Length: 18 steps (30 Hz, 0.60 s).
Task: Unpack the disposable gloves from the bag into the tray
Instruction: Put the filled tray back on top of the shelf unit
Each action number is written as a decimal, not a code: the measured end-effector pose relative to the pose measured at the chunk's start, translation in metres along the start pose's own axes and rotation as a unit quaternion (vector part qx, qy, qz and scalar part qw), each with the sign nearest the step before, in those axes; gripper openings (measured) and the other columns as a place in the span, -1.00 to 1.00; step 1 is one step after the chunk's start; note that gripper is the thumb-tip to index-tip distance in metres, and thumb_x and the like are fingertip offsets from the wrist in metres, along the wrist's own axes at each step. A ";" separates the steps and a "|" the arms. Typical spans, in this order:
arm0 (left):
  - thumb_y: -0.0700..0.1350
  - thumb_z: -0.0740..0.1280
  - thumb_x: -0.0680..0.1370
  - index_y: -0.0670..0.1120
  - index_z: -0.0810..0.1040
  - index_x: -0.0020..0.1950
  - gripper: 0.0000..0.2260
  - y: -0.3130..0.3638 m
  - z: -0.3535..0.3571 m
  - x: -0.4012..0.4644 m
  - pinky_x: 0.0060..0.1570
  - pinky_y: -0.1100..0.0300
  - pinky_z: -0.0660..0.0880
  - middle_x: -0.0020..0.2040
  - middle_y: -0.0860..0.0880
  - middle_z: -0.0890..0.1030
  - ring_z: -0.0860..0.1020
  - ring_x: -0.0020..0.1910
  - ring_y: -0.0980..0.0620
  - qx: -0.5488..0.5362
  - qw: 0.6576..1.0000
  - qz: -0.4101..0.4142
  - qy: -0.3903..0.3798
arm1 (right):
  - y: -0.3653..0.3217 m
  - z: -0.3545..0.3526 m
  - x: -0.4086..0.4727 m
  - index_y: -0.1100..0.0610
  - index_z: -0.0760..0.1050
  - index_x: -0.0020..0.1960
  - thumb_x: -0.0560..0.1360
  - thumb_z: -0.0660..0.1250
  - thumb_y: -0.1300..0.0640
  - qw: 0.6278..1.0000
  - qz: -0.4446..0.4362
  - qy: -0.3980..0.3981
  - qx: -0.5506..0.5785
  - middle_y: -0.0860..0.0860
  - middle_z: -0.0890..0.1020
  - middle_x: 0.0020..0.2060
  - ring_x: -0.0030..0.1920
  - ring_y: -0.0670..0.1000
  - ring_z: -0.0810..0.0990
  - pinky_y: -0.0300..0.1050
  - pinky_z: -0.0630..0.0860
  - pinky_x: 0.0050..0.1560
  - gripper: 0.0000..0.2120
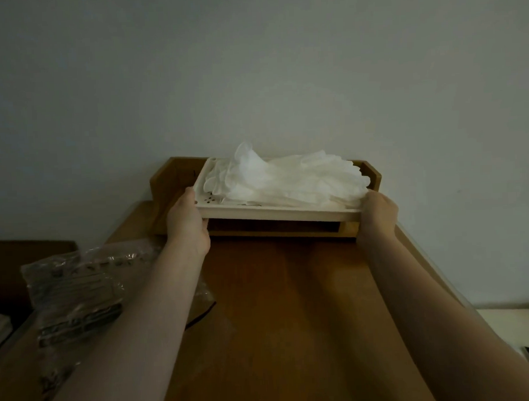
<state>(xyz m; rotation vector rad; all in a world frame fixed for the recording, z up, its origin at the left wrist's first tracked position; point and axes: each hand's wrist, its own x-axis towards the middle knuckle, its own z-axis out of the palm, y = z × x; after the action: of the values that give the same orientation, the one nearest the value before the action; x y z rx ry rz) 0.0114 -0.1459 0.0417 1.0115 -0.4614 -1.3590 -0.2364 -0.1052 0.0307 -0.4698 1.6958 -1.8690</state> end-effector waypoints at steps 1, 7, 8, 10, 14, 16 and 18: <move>0.00 0.24 0.60 -0.09 0.49 0.23 -0.73 0.001 0.002 0.004 0.01 0.18 0.47 -0.03 0.00 0.55 0.52 -0.05 0.08 0.047 0.999 0.009 0.019 | 0.000 0.003 0.001 0.09 0.28 -0.31 0.48 0.07 0.27 1.000 0.004 -0.001 0.000 0.00 0.30 -0.33 -0.18 0.04 0.26 -0.11 0.18 -0.27 -0.79; 0.11 0.12 0.62 -0.03 0.40 0.38 -0.61 0.005 0.016 0.024 0.16 0.11 0.38 0.18 -0.05 0.48 0.43 0.14 -0.01 0.171 0.984 0.026 0.039 | -0.003 0.020 0.015 0.09 0.51 0.03 0.52 0.06 0.21 0.999 0.032 -0.002 0.016 0.00 0.51 -0.10 -0.07 0.02 0.44 -0.12 0.37 -0.15 -0.74; 0.12 0.12 0.62 -0.03 0.41 0.39 -0.60 0.006 0.019 0.027 0.18 0.10 0.38 0.21 -0.05 0.48 0.44 0.17 -0.02 0.177 0.983 0.021 0.038 | -0.003 0.022 0.018 0.09 0.52 0.07 0.53 0.06 0.21 0.999 0.041 -0.002 0.022 0.00 0.52 -0.08 -0.04 0.03 0.45 -0.12 0.39 -0.11 -0.72; 0.12 0.11 0.62 -0.01 0.41 0.39 -0.60 0.007 0.023 0.034 0.21 0.09 0.39 0.25 -0.06 0.47 0.44 0.21 -0.03 0.181 0.983 0.011 0.036 | -0.005 0.027 0.024 0.11 0.53 0.08 0.52 0.07 0.20 0.998 0.056 -0.002 0.033 0.02 0.51 -0.06 -0.05 0.03 0.44 -0.09 0.39 -0.10 -0.71; 0.09 0.06 0.65 -0.01 0.36 0.44 -0.60 0.007 0.031 0.043 0.30 0.03 0.35 0.33 -0.08 0.43 0.39 0.29 -0.06 0.211 0.977 0.028 0.032 | -0.008 0.035 0.033 0.07 0.50 -0.12 0.52 0.10 0.20 0.996 0.072 -0.002 0.045 0.04 0.52 -0.06 -0.03 0.04 0.46 -0.06 0.48 0.05 -0.79; 0.07 0.04 0.65 -0.02 0.33 0.46 -0.60 0.007 0.032 0.045 0.33 0.01 0.32 0.36 -0.09 0.40 0.37 0.32 -0.08 0.224 0.973 0.047 0.030 | -0.010 0.038 0.036 0.04 0.46 -0.18 0.53 0.10 0.21 0.997 0.069 -0.007 0.042 0.02 0.50 -0.09 -0.02 0.03 0.46 -0.05 0.47 0.12 -0.79; 0.04 0.04 0.66 -0.04 0.33 0.46 -0.61 0.006 0.034 0.049 0.30 0.05 0.33 0.35 -0.09 0.41 0.37 0.32 -0.07 0.228 0.971 0.065 0.034 | -0.012 0.041 0.039 0.05 0.45 -0.19 0.54 0.09 0.21 0.997 0.064 -0.006 0.029 0.00 0.47 -0.14 -0.03 0.02 0.44 -0.04 0.45 0.17 -0.78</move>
<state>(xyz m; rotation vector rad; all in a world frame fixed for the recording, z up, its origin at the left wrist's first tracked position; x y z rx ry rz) -0.0016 -0.2035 0.0517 1.3714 -0.7967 -1.1183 -0.2437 -0.1610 0.0436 -0.3403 1.6192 -1.8136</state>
